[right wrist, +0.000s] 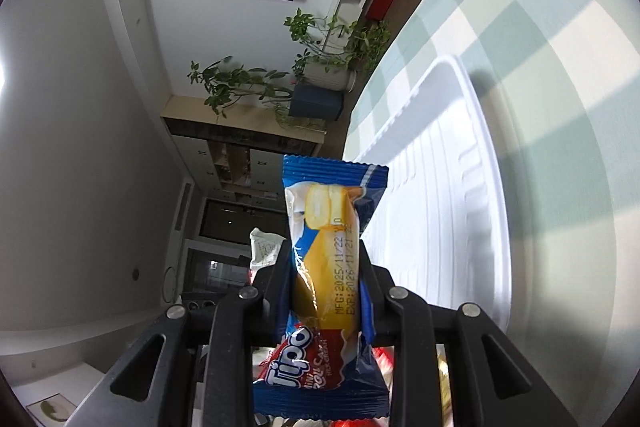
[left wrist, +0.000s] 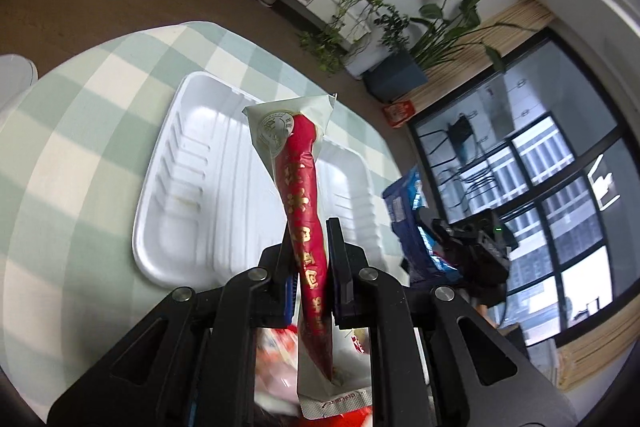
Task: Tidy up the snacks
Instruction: 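Carry both packets over the white tray and release them inside, then grasp the blue wafer packet with the left tool while the right tool grasps the red bag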
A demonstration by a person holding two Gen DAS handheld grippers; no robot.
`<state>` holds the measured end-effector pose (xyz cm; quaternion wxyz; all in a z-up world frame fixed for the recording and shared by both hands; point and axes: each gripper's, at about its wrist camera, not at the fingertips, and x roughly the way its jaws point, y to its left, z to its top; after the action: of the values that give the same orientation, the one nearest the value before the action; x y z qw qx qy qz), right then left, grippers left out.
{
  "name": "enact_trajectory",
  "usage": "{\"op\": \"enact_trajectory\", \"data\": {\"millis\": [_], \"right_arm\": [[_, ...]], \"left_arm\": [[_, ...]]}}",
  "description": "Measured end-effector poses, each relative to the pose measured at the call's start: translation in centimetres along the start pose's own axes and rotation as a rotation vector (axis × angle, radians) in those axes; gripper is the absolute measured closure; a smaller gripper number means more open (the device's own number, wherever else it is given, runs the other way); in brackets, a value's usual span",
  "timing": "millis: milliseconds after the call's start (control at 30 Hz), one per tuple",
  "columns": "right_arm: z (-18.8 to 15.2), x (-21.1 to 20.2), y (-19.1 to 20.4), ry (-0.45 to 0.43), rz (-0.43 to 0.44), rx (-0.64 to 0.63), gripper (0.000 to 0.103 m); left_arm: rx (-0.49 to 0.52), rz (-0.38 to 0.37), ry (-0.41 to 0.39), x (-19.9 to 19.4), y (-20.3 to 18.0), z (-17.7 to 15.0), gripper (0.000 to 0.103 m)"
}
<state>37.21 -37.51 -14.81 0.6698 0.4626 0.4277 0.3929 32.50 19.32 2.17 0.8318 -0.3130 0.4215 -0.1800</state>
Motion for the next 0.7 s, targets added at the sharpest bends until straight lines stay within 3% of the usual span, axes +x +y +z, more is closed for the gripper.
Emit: {"op": "enact_trajectory", "data": {"millis": [433, 567, 633, 700], "right_arm": [[2.0, 1.1, -0.5, -0.02, -0.174, -0.107, 0.07], [1.7, 0.6, 1.0, -0.046, -0.234, -0.192, 0.044], [1.5, 0.3, 2.0, -0.054, -0.268, -0.246, 0.042], [1.2, -0.1, 2.7, -0.067, -0.294, -0.289, 0.039]], "left_arm": [[0.07, 0.135, 0.022, 6.1, 0.1, 2.8, 0.092], [0.088, 0.18, 0.006, 7.1, 0.4, 3.3, 0.088], [0.077, 0.177, 0.0, 7.3, 0.7, 3.6, 0.081], [0.062, 0.17, -0.016, 6.9, 0.8, 3.7, 0.056]]}}
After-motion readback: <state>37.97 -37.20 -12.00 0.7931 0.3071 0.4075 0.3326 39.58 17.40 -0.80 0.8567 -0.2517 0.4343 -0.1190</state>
